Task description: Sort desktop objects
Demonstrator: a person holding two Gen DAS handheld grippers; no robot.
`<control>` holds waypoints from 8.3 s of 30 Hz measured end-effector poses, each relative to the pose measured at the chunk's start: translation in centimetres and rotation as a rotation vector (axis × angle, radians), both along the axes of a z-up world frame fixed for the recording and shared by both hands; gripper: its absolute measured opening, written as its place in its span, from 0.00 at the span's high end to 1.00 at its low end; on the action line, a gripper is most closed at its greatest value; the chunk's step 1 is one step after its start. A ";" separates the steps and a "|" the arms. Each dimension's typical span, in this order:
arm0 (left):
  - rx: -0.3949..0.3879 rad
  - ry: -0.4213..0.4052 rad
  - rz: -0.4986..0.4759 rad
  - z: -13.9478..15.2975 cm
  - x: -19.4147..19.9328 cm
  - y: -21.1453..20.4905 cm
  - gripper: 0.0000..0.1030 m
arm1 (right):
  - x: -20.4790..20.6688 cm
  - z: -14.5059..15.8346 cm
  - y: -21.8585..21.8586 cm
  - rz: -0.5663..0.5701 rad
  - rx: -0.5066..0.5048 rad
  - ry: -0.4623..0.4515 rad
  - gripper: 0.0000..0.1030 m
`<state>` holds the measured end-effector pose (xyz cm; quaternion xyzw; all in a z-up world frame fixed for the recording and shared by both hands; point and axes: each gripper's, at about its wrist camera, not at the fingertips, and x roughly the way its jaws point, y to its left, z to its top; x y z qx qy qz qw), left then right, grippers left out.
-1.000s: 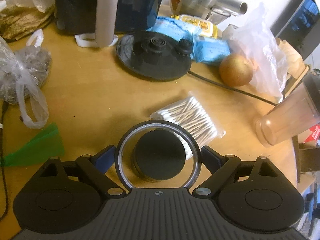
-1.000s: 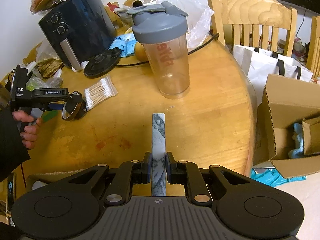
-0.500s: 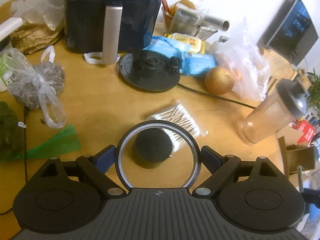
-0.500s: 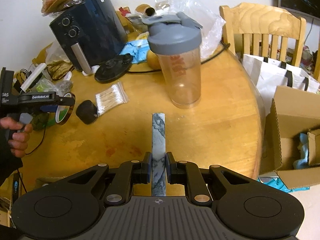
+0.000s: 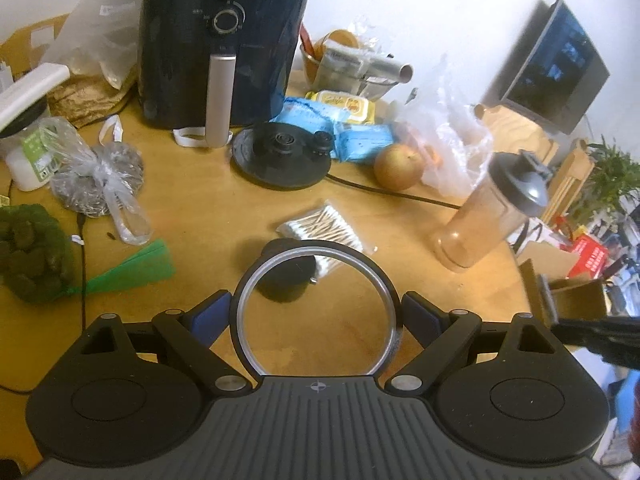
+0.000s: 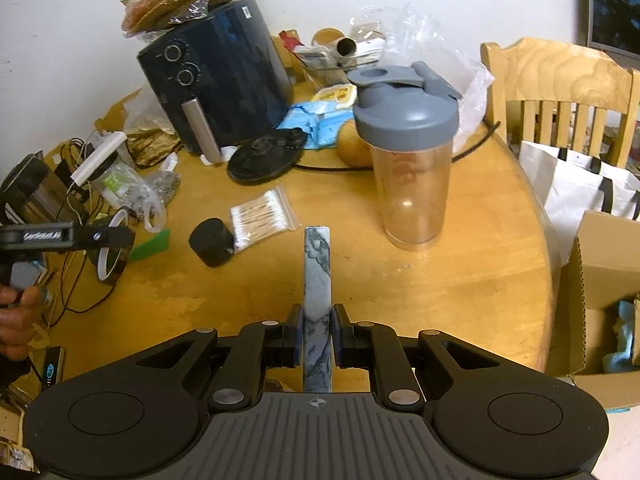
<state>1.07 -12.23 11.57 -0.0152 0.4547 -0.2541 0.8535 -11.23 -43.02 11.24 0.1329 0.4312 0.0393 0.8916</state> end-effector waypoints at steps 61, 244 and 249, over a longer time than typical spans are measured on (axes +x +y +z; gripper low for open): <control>0.128 -0.033 -0.077 -0.7 -15.8 0.1 0.06 | -5.1 -1.2 6.8 0.217 0.068 0.080 0.84; -0.244 -0.088 0.358 -7.1 -7.2 10.5 0.46 | 5.7 -1.7 8.2 0.292 -0.257 0.088 0.00; -0.261 -0.091 0.382 -7.3 -7.9 11.2 0.46 | 6.5 -1.8 9.4 0.335 -0.276 0.077 0.00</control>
